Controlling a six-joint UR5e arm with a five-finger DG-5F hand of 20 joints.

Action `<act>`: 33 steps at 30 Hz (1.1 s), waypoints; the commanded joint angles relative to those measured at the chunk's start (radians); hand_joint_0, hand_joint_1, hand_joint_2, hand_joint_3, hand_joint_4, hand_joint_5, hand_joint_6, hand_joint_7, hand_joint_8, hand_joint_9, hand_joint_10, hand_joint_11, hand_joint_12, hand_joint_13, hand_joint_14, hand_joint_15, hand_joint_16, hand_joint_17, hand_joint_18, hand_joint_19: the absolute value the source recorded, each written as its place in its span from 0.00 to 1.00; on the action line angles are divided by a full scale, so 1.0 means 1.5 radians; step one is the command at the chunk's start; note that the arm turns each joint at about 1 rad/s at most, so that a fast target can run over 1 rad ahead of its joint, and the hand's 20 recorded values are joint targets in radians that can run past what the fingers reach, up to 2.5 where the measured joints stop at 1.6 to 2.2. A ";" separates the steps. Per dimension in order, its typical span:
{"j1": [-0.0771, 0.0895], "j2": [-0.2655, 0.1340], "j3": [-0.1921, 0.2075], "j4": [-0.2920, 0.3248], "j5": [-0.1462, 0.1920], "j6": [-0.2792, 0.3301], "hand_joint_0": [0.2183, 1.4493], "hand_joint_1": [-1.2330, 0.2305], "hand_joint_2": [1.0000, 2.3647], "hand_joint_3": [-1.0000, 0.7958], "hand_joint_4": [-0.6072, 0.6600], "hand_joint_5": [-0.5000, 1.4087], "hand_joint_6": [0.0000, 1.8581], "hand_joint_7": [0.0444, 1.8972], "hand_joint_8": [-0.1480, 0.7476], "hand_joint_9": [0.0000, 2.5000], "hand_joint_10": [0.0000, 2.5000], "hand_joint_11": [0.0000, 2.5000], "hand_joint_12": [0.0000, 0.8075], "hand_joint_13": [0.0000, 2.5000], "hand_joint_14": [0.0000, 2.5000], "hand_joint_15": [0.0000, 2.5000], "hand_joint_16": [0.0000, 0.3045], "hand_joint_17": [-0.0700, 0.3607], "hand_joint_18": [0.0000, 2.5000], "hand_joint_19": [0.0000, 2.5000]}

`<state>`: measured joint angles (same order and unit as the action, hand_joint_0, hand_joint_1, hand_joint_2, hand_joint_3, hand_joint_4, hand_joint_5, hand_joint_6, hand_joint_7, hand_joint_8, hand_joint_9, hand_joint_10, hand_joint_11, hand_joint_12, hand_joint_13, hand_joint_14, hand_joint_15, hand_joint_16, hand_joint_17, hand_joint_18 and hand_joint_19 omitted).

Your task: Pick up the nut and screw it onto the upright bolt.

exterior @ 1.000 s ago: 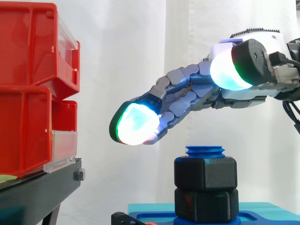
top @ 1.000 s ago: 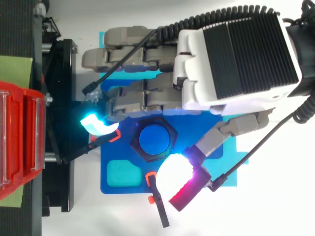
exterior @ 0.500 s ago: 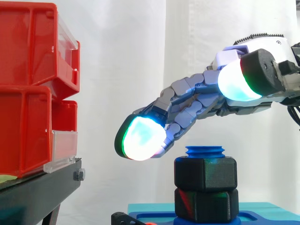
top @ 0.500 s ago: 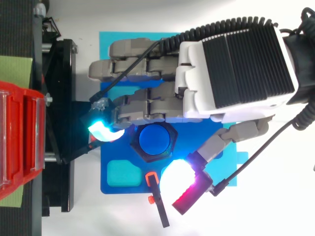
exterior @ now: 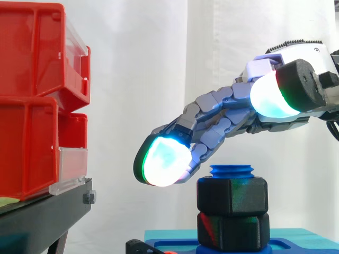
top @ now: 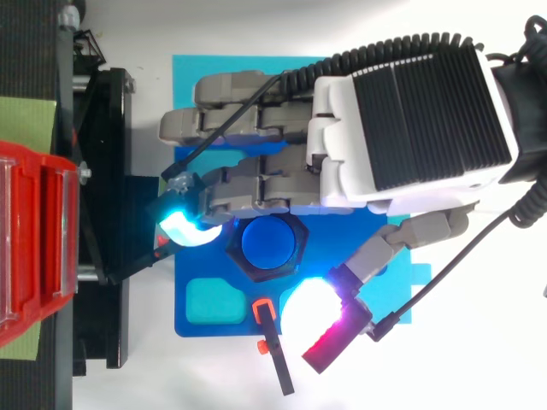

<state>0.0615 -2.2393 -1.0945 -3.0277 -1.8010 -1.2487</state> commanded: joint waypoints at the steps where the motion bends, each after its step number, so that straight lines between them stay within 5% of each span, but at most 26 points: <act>1: -0.001 0.000 -0.001 0.000 -0.001 0.000 0.21 0.72 0.00 0.28 0.68 0.22 0.27 0.44 0.42 0.19 0.00 0.00 0.39 0.02 0.00 0.00 0.15 0.40 0.00 0.00; 33: -0.018 0.000 -0.001 -0.005 -0.002 0.000 0.25 0.62 0.00 0.28 0.60 0.29 0.27 0.62 0.43 0.43 0.00 0.00 0.30 0.18 0.00 0.00 0.09 0.30 0.00 0.00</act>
<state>0.0406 -2.2390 -1.0947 -3.0358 -1.8033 -1.2487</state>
